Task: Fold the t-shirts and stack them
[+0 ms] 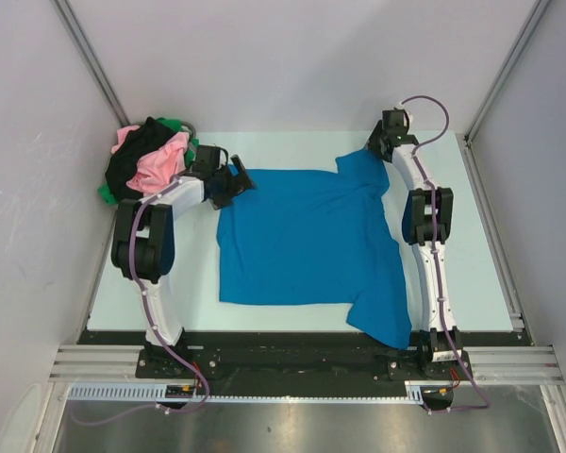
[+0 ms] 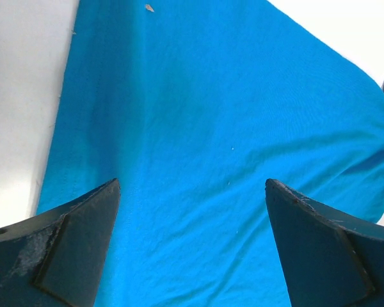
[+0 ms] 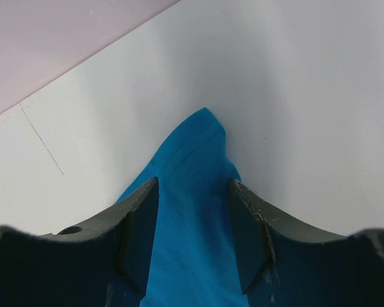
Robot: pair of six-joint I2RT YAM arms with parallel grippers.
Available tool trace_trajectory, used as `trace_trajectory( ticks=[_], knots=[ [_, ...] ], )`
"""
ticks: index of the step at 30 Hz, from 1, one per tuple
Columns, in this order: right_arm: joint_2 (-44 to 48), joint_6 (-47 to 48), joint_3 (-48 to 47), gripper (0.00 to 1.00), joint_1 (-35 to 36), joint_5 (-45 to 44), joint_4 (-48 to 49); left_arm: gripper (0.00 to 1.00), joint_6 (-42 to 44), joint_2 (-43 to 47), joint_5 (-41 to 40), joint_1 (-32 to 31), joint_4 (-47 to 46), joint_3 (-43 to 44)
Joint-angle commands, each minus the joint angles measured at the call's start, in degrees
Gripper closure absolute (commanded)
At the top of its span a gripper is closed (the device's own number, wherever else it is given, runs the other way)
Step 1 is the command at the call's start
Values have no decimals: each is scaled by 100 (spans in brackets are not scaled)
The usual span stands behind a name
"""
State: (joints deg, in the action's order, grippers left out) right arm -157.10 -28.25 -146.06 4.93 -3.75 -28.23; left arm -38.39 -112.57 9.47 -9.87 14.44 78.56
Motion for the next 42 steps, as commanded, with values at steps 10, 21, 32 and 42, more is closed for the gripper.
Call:
trace_trajectory(
  ticks=[10, 21, 32, 42],
  knots=[
    [-269, -40, -230, 78, -1, -416, 37, 0, 121, -37, 160, 117, -46, 238],
    [47, 162, 112, 100, 52, -548, 133, 0, 376, -255, -173, 283, 401, 1010],
    [846, 346, 930, 100, 245, -548, 423, 3, 842, -1476, -1325, 328, 1606, 2715],
    [953, 408, 1141, 100, 412, -495, 546, 14, 1035, -2110, -1124, 310, 1220, 3129]
  ],
)
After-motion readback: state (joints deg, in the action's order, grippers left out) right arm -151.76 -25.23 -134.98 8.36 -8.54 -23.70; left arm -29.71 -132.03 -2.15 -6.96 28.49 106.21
